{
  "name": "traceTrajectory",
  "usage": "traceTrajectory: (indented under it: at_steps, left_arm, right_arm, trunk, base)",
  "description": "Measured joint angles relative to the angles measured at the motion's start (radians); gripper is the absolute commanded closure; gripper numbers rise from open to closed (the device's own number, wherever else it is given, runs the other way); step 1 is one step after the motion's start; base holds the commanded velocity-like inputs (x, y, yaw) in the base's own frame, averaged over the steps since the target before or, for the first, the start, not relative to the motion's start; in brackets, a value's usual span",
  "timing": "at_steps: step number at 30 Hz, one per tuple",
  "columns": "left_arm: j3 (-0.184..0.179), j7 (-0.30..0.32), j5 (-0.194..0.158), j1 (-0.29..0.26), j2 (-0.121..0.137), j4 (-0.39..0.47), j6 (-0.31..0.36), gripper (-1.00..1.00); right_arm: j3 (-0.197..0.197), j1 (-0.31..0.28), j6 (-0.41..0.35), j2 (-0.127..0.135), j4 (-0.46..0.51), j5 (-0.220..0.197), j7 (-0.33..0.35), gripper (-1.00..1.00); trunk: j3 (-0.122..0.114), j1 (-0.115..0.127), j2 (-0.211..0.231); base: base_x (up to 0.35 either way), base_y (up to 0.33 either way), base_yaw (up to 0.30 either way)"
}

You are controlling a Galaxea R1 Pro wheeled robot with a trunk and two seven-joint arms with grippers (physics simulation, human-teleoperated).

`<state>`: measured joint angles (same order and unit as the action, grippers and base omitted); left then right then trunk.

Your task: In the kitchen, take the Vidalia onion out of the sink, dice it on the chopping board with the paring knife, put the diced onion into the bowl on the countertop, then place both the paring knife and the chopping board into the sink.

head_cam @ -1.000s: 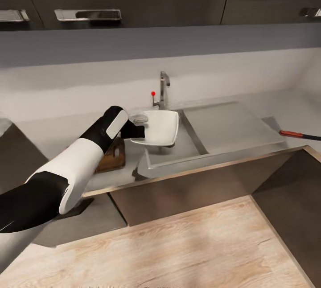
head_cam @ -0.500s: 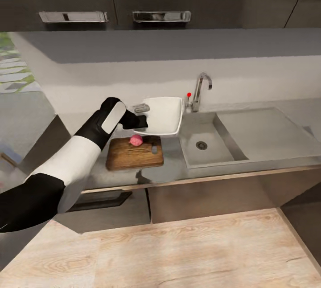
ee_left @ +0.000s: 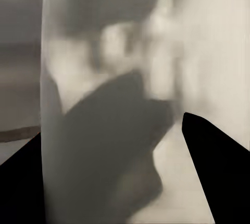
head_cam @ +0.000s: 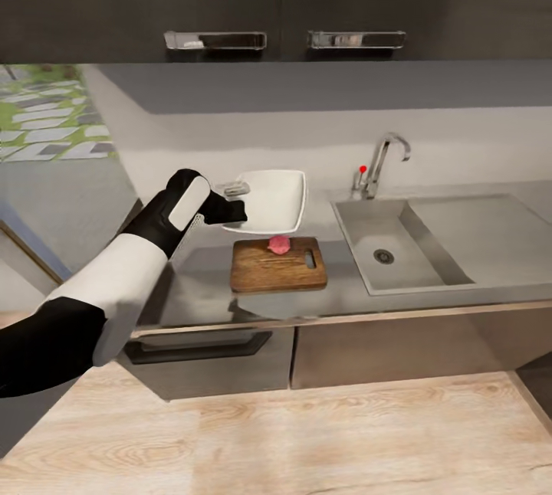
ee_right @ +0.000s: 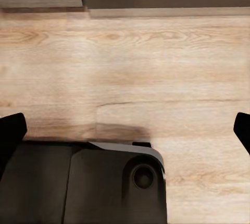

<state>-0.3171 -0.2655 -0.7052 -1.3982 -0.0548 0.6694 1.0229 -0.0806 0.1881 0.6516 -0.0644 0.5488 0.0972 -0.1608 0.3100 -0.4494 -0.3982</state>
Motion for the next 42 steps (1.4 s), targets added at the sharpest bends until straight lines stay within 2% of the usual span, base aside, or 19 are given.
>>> traceTrajectory:
  at_steps: [4, 9, 18, 23, 42]
  left_arm:
    - [0.0, -0.001, 0.004, 0.0, 0.016, -0.075, -0.001, 1.0]
    - [0.0, -0.001, 0.001, 0.0, 0.022, -0.125, -0.002, 1.0]
    - [0.0, -0.002, 0.001, 0.001, 0.022, -0.136, -0.003, 1.0]
    - [-0.001, -0.002, 0.003, 0.002, 0.021, -0.15, -0.005, 1.0]
    - [-0.004, -0.004, 0.007, 0.002, 0.017, -0.153, -0.008, 1.0]
  right_arm:
    - [0.0, 0.0, 0.0, 0.0, 0.0, 0.0, 0.0, -1.0]
    - [0.0, 0.0, 0.0, 0.0, 0.0, 0.0, -0.001, -1.0]
    - [0.0, 0.0, 0.0, 0.0, 0.0, 0.0, -0.001, -1.0]
    - [0.001, 0.0, 0.0, 0.0, 0.0, 0.0, -0.001, -1.0]
    - [0.001, 0.0, -0.001, 0.0, 0.0, 0.0, -0.001, -1.0]
  trunk:
    - [-0.001, 0.0, 0.0]
    - [-0.001, 0.0, 0.0]
    - [-0.001, 0.0, 0.0]
    - [-0.001, 0.0, 0.0]
    - [0.013, 0.0, 0.0]
  base:
    - [0.0, 0.303, 0.005]
    - [0.0, 0.303, 0.152]
    - [0.0, 0.302, 0.27]
    - [0.0, 0.123, 0.244]
    - [0.0, 0.003, 0.009]
